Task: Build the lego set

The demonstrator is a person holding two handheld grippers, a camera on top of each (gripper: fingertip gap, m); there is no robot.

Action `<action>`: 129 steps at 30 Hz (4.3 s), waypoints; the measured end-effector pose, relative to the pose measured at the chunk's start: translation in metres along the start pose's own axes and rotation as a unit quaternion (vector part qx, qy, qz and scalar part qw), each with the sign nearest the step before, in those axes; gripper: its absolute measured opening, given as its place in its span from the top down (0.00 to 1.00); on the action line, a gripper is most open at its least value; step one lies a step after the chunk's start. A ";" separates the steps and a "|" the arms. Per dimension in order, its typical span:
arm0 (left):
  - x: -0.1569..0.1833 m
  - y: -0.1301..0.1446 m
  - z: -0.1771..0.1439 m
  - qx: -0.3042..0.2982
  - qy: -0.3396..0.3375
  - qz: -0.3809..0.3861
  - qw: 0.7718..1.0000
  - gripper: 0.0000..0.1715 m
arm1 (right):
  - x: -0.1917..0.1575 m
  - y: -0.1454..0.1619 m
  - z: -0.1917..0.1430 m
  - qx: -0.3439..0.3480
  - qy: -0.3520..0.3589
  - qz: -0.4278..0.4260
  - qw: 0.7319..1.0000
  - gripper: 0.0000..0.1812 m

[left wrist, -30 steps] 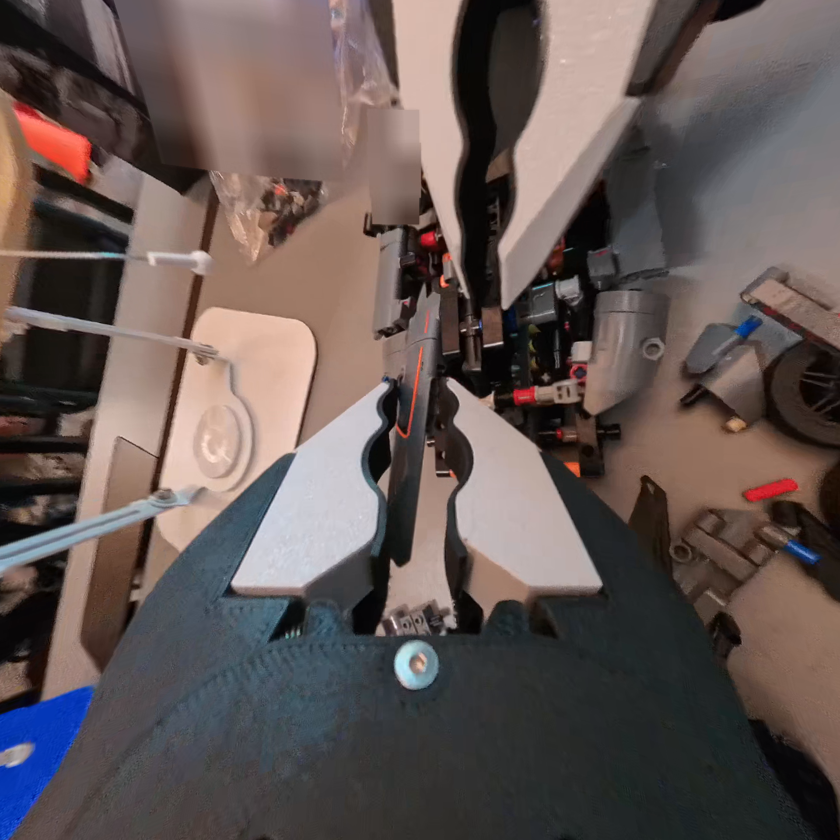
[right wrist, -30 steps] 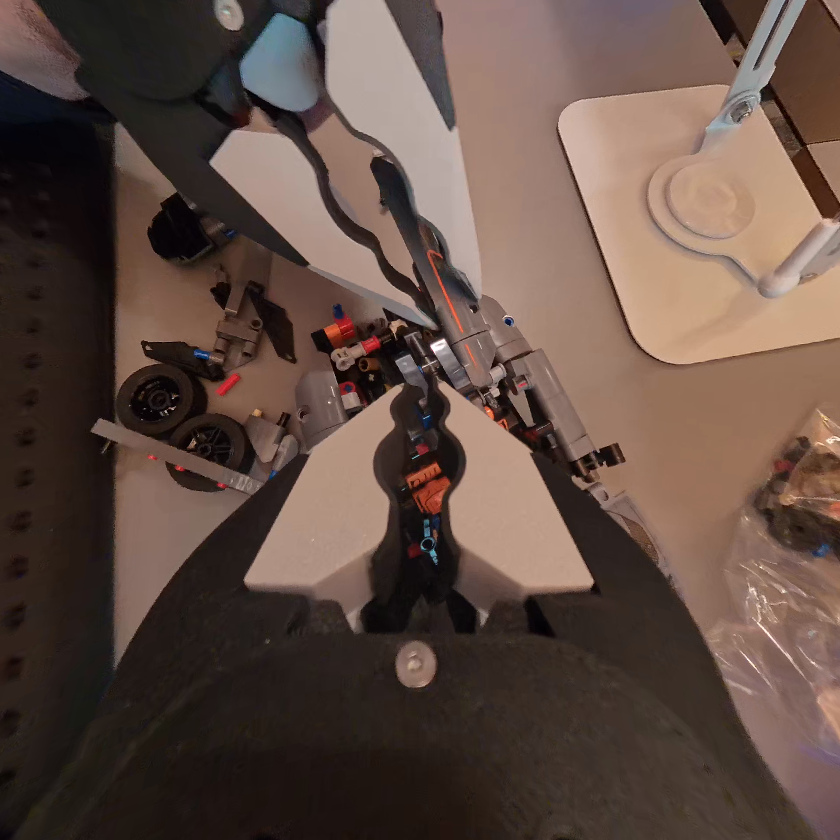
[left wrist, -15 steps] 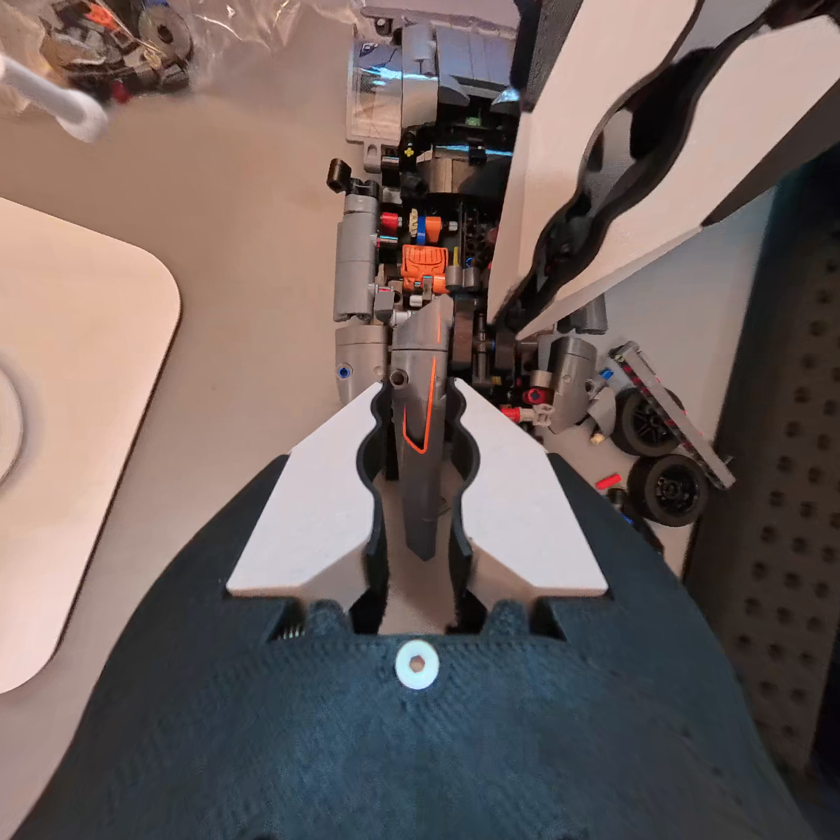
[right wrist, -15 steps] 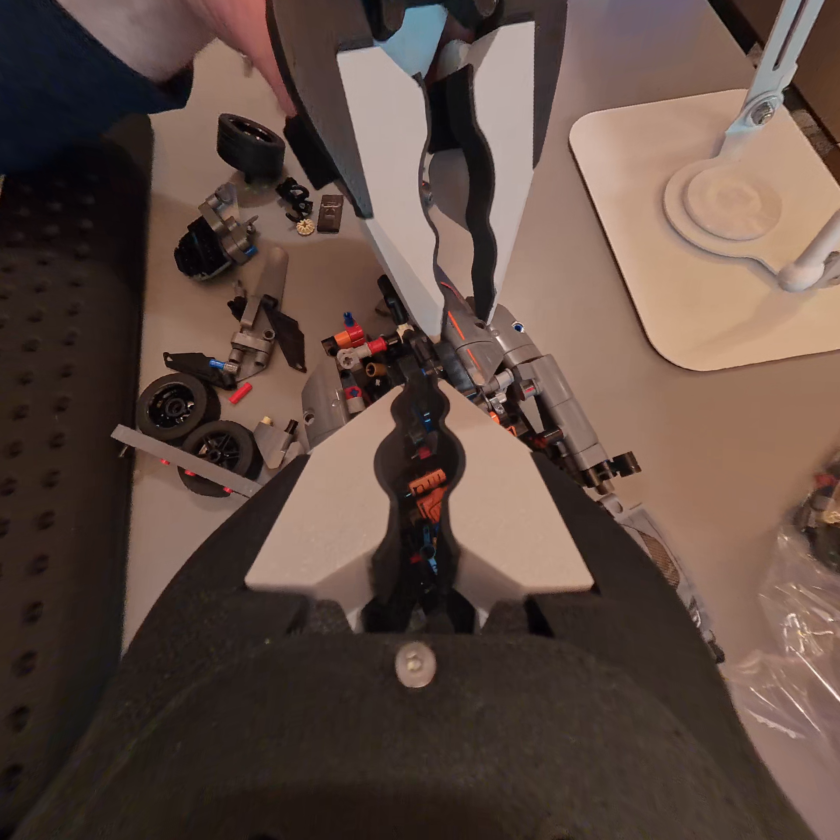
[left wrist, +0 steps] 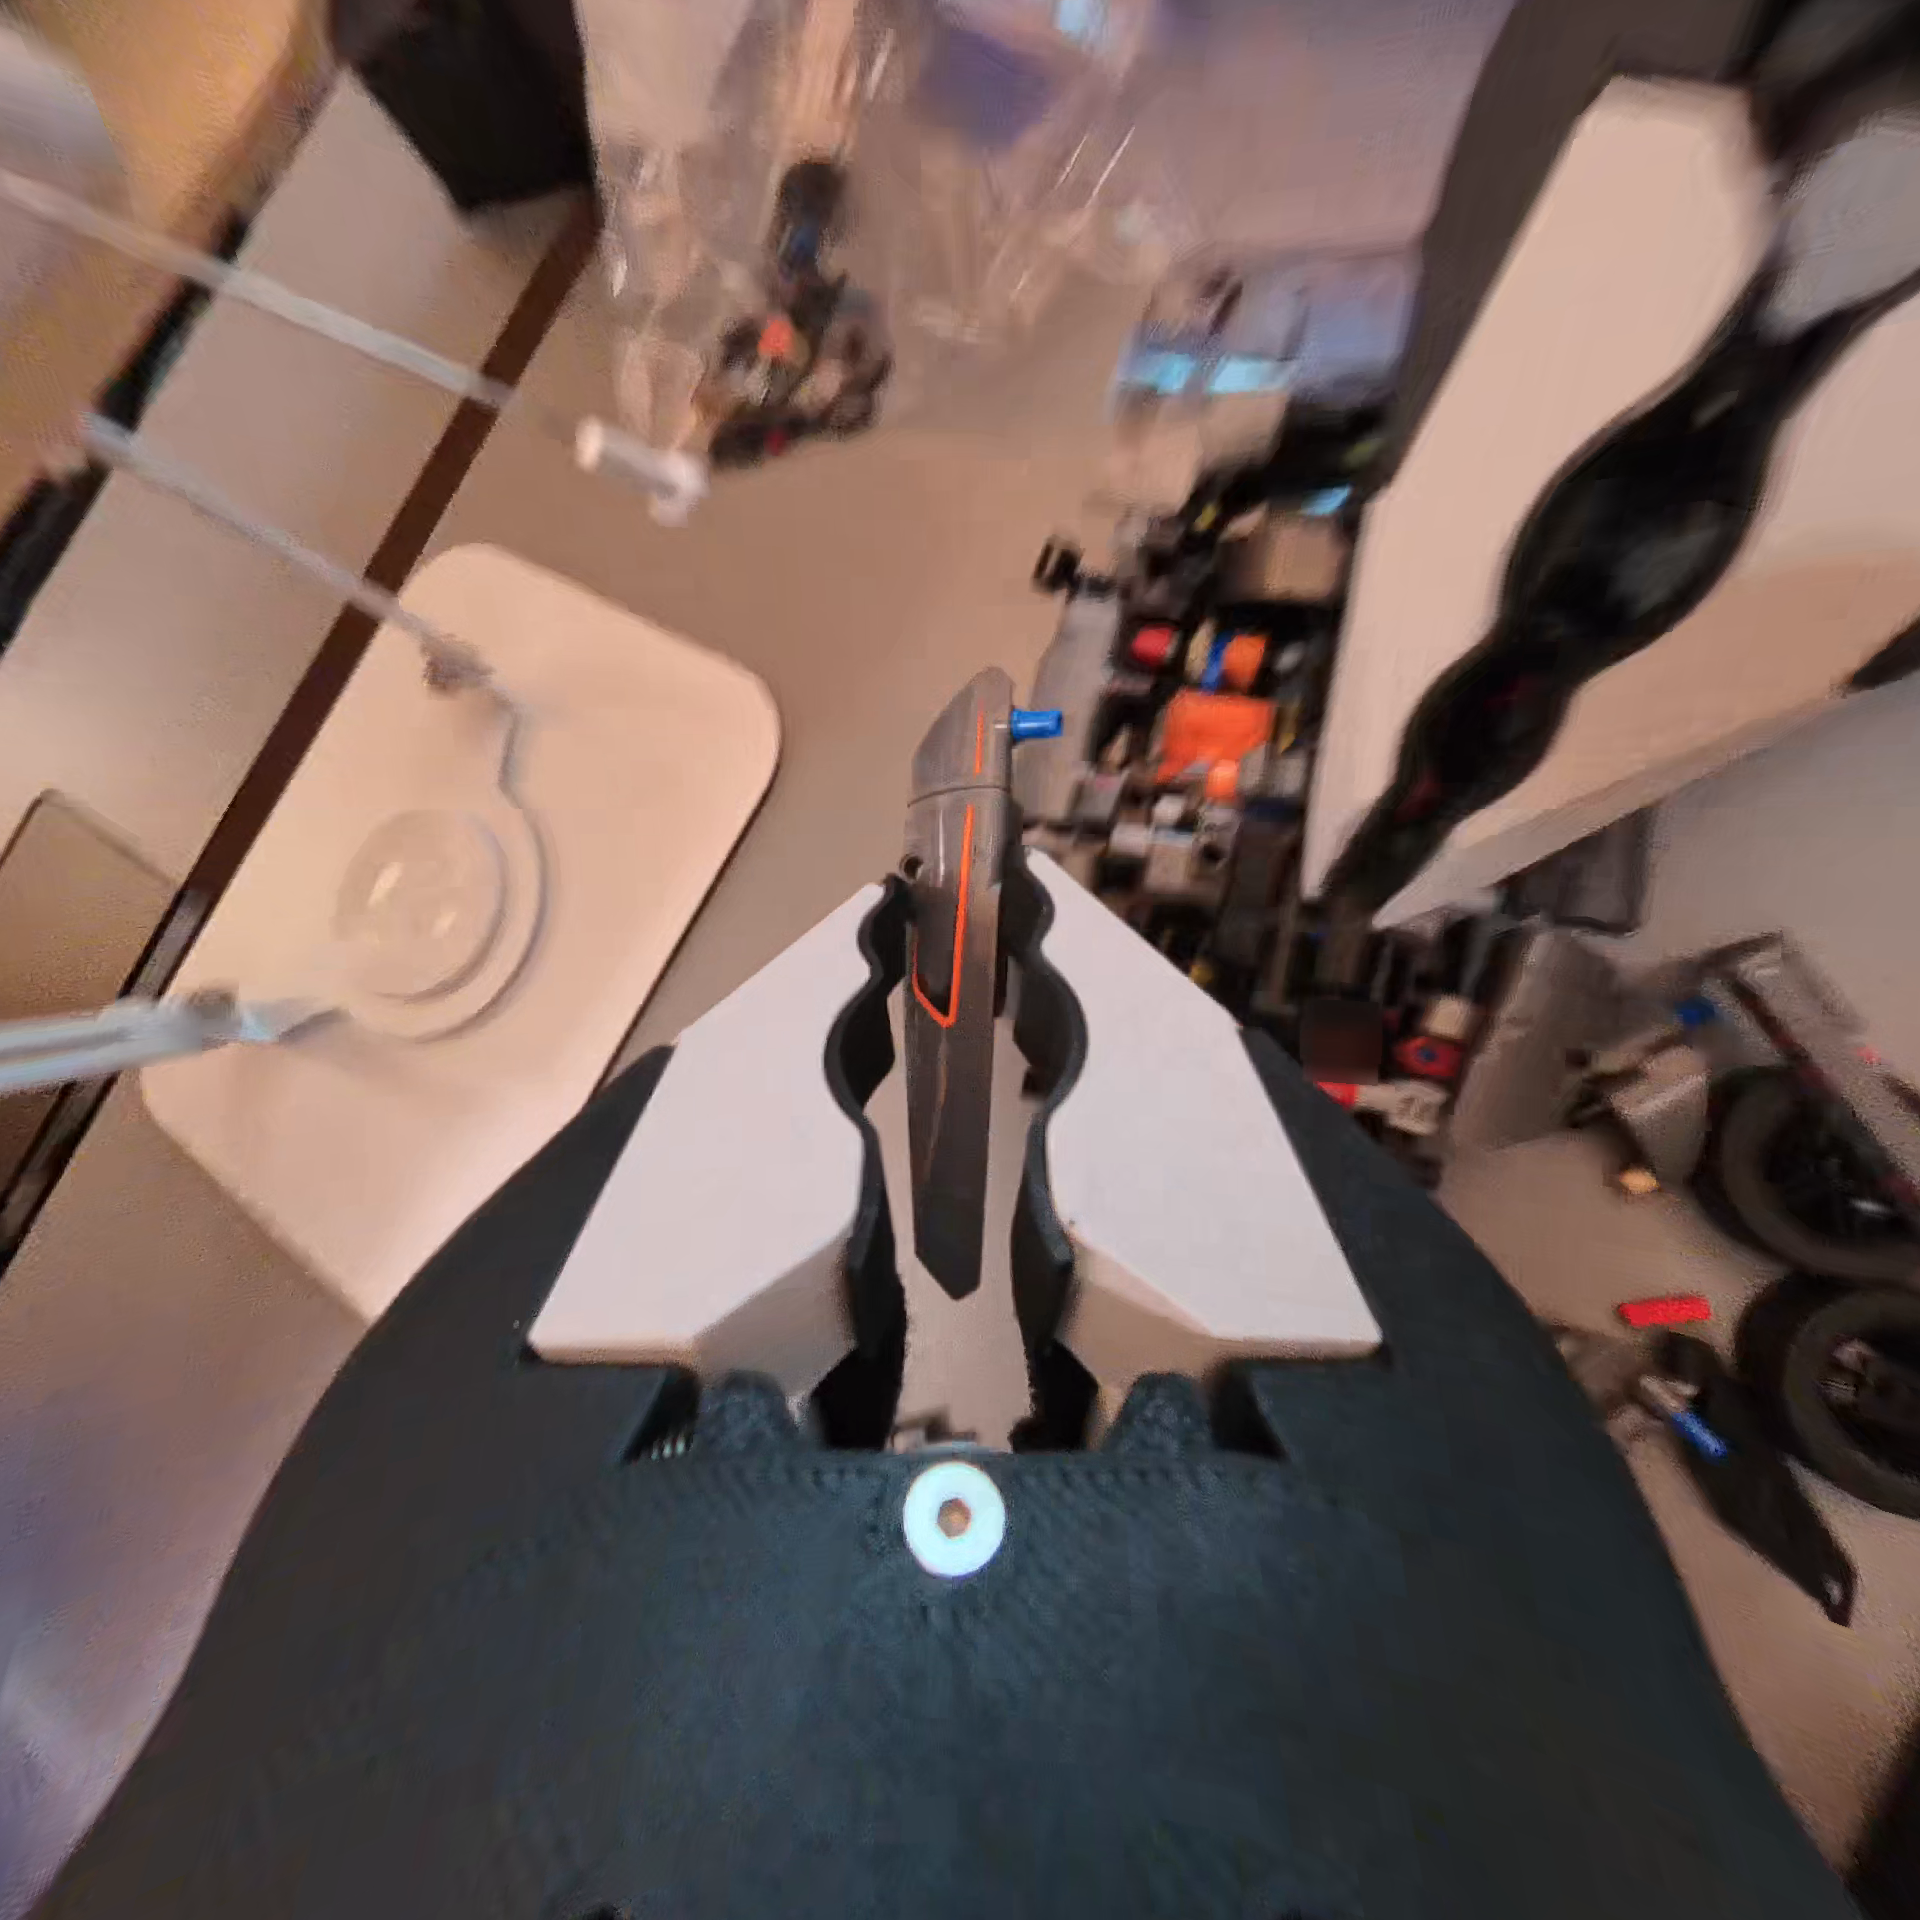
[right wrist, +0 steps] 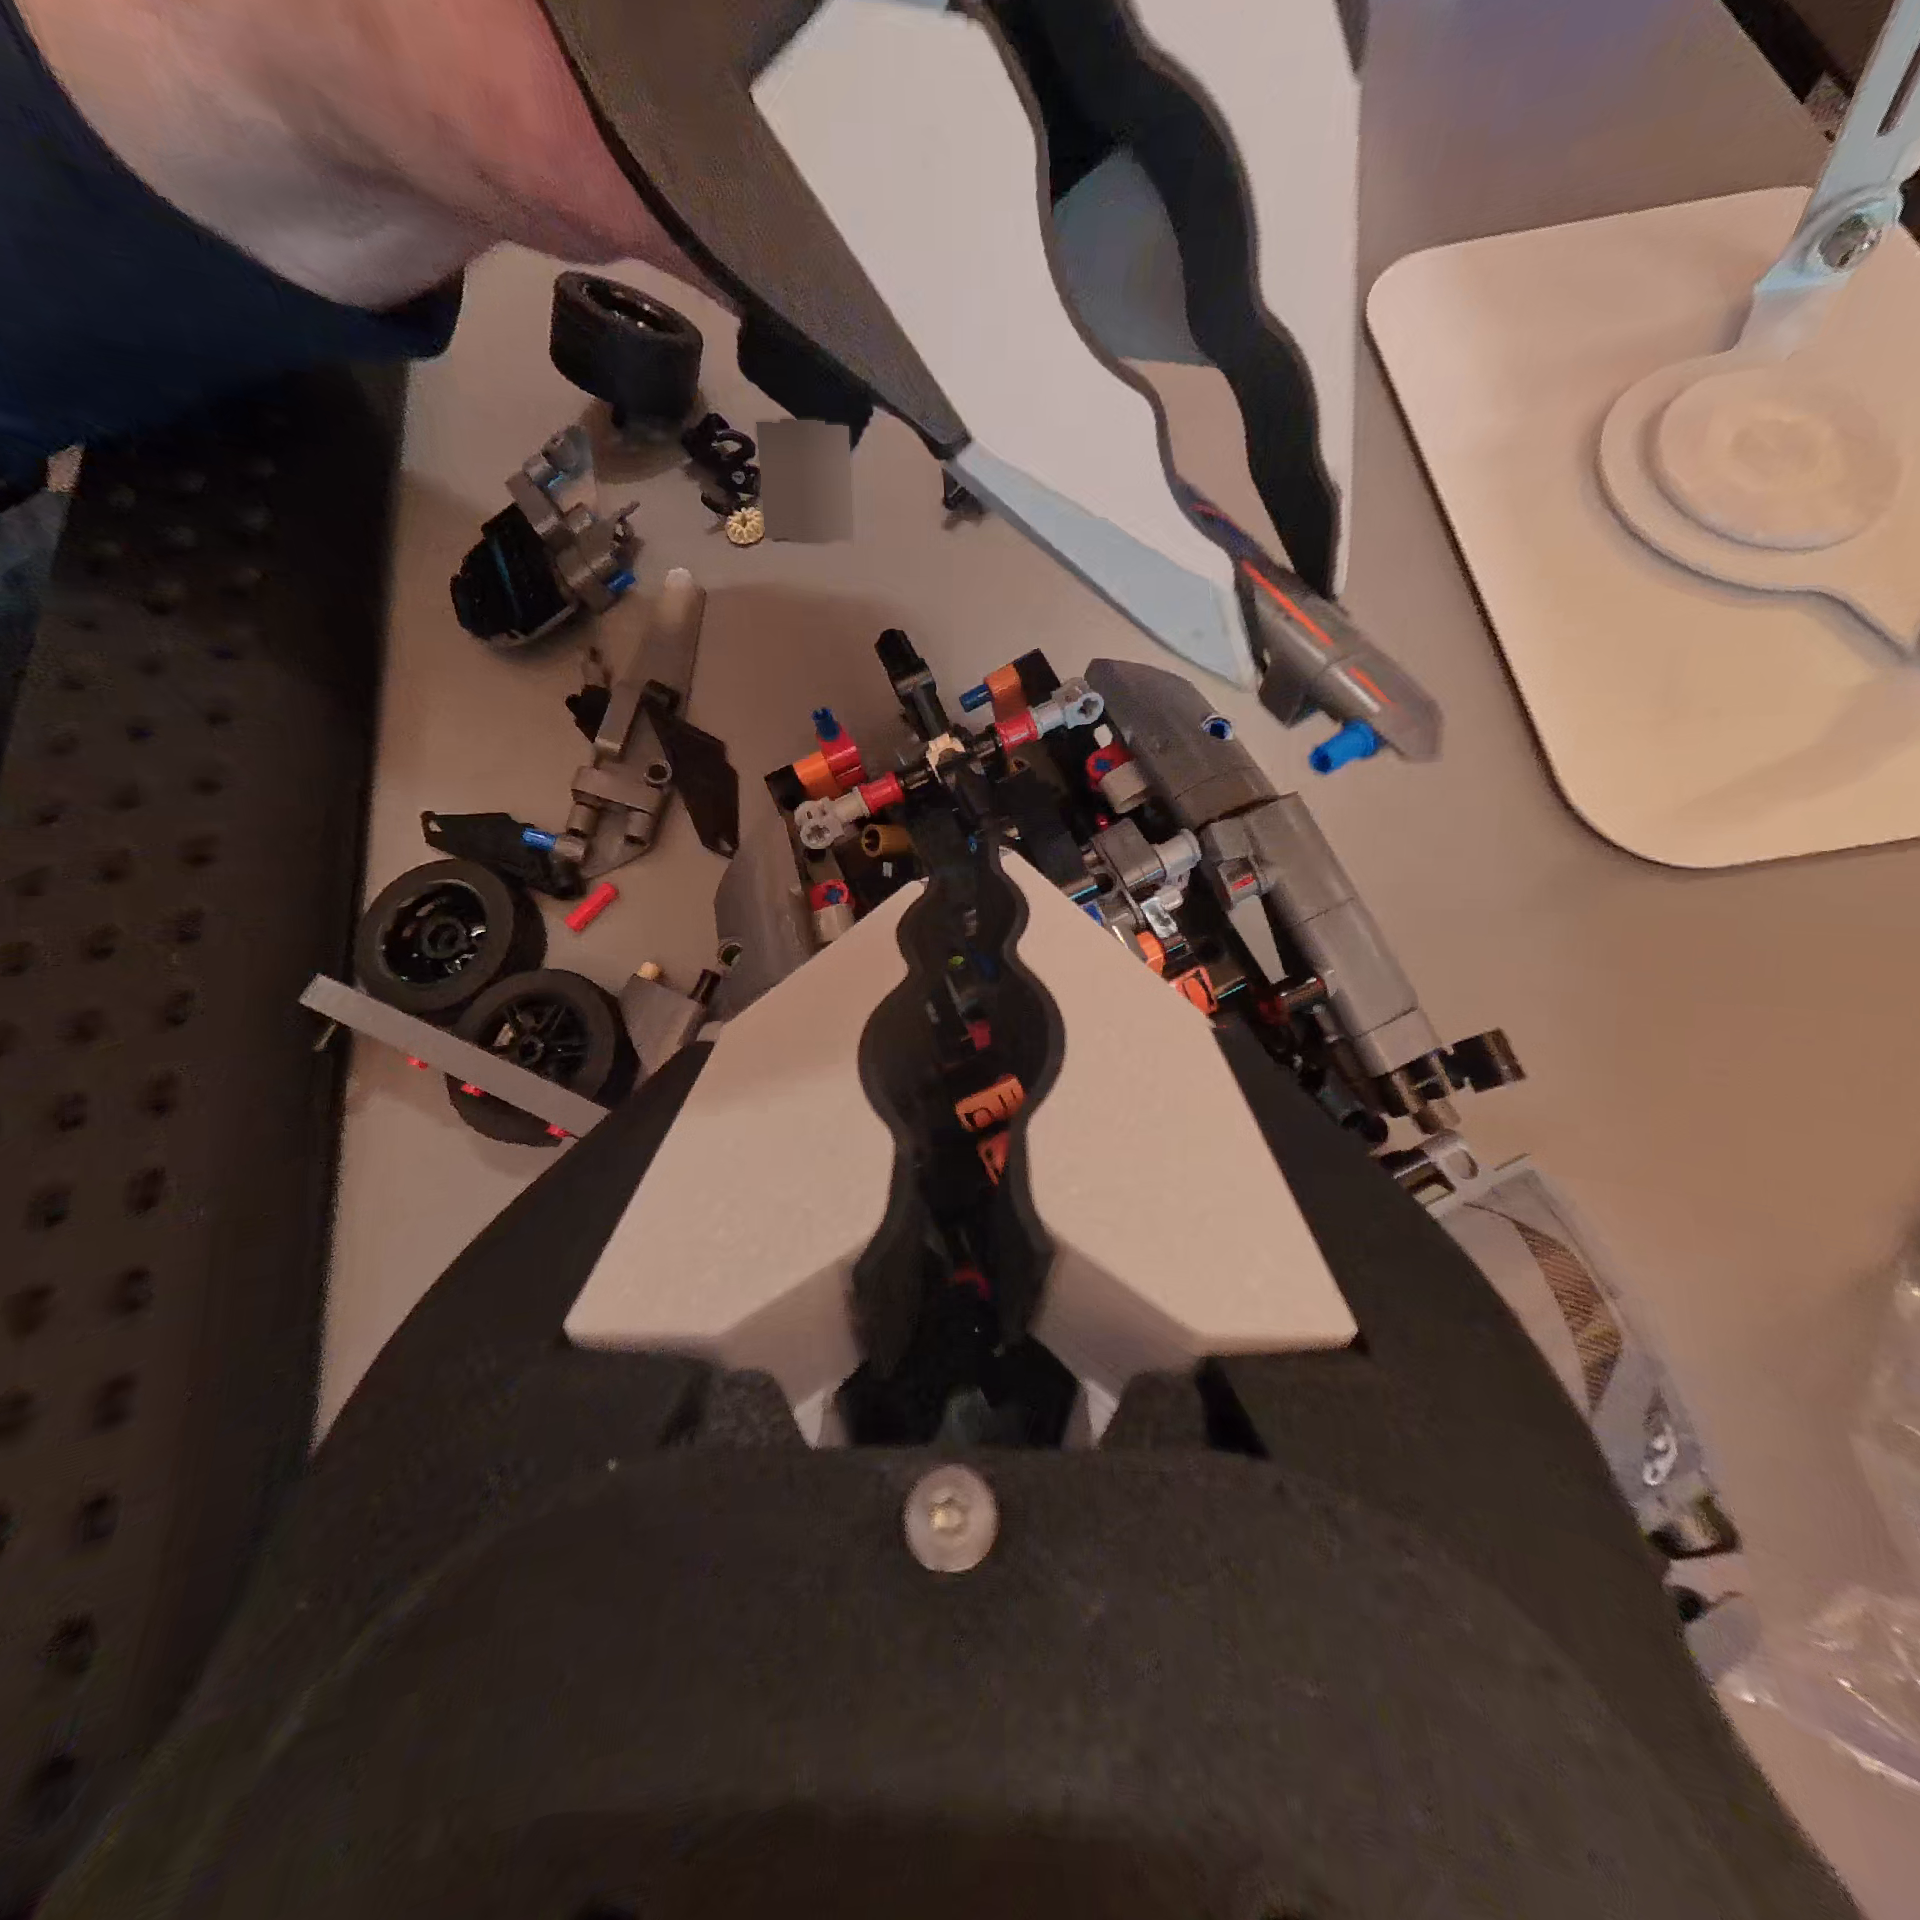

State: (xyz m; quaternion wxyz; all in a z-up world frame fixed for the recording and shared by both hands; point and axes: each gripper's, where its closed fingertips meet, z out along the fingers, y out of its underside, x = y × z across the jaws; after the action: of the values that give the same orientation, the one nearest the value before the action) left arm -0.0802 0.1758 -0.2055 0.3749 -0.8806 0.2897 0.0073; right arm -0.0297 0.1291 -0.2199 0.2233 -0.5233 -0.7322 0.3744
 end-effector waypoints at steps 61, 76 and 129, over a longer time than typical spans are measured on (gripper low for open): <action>0.063 0.008 0.012 -0.035 0.095 0.086 0.991 0.84 | 0.037 0.002 -0.012 -0.003 0.087 0.030 0.996 0.95; 0.050 0.013 0.011 -0.027 0.090 0.085 0.992 0.84 | -0.016 -0.006 -0.068 0.069 -0.078 0.067 0.992 0.94; 0.008 0.021 0.003 0.008 0.070 0.030 0.997 0.87 | 0.019 -0.010 -0.010 -0.021 0.109 -0.028 0.993 1.00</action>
State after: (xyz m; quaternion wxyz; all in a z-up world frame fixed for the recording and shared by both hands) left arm -0.0841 0.1619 -0.2231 0.3600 -0.8669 0.3417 -0.0455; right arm -0.0348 0.1479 -0.2074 0.3010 -0.5445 -0.7257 0.2937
